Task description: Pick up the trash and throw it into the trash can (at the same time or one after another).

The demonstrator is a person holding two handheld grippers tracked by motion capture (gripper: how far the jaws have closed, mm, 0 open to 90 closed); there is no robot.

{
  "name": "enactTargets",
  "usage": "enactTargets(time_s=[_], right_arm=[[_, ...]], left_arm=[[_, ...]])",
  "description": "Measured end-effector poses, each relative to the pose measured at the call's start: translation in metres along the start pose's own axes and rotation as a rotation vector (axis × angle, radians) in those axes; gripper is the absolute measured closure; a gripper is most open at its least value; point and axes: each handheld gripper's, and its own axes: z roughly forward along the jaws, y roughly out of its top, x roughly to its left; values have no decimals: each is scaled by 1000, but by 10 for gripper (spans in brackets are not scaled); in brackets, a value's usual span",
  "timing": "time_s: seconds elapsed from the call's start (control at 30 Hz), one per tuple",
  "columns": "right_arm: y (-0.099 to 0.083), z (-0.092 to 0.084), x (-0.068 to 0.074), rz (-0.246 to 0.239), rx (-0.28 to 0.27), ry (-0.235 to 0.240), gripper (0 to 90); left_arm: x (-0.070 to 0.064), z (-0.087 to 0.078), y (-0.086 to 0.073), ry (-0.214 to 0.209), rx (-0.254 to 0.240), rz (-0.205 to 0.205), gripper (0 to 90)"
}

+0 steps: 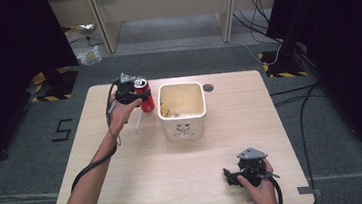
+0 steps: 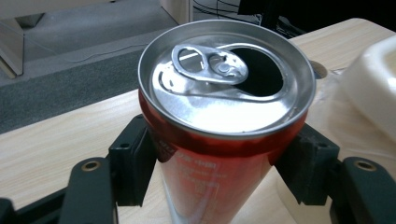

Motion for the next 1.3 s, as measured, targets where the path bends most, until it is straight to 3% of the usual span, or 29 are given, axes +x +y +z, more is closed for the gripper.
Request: enactTargets(time_s=[0.37,0.57,0.97,1.3], right_arm=[[0,0,0,0,1,0,2],[0,0,0,-1,1,-1,2],[0,0,0,0,0,-1,2],[0,0,0,1,1,0,2]], left_arm=[[-4,-29,13,-34,3,27,340],[-8,-51,23,-44,2,76,340],[-9,-90,42,-96,-19,74,340],[-17,-106,55,-128,-13,94,340]])
